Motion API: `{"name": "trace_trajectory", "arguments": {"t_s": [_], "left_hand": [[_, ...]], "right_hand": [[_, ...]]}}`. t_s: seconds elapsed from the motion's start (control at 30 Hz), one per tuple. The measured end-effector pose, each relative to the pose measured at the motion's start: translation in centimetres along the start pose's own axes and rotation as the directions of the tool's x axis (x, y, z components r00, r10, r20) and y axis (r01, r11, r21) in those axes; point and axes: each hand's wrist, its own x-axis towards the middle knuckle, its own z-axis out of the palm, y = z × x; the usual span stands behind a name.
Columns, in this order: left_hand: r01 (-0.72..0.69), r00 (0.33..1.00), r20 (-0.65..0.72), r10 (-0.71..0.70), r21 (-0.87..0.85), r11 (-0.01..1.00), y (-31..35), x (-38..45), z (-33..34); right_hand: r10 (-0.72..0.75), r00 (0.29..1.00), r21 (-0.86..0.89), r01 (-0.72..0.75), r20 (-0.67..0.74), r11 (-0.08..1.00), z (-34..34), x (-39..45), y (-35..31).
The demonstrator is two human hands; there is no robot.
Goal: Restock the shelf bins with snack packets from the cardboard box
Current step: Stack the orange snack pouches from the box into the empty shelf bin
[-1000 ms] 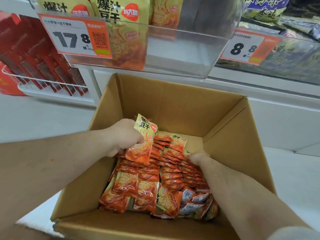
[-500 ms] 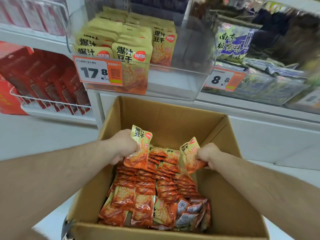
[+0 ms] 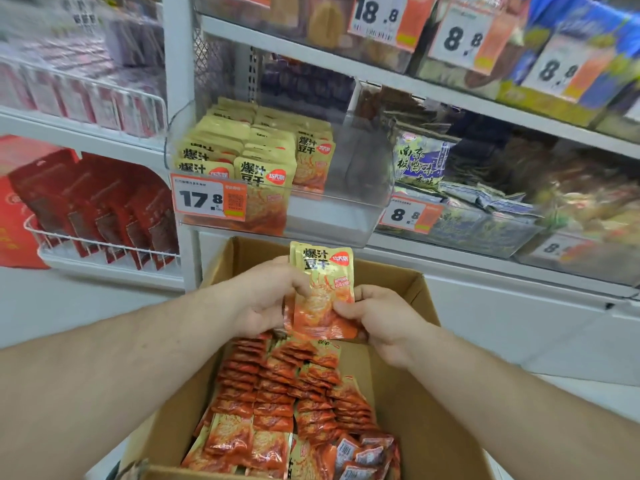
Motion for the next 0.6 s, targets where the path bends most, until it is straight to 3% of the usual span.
{"name": "trace_trajectory", "arguments": {"t_s": [0.13, 0.3, 0.5, 0.6], "left_hand": [[-0.115, 0.989, -0.087, 0.119, 0.049, 0.992, 0.1, -0.2, 0.6], [-0.190, 0.974, -0.102, 0.205, 0.139, 0.972, 0.7, -0.3, 0.5], [-0.283, 0.958, 0.036, 0.285, 0.275, 0.919, 2.3, -0.9, 0.6], [-0.325, 0.945, 0.065, 0.320, 0.279, 0.904, 3.3, -0.9, 0.9]], "right_hand": [[-0.044, 0.999, 0.050, 0.044, 0.003, 0.998, 0.5, -0.1, -0.7], [-0.173, 0.983, -0.024, 0.172, -0.059, 0.985, 0.3, -0.5, -2.7], [-0.229, 0.971, 0.008, 0.229, 0.064, 0.973, 0.0, -1.7, -5.7], [-0.238, 0.970, -0.010, 0.239, 0.053, 0.971, -0.1, -1.4, -6.6]]}}
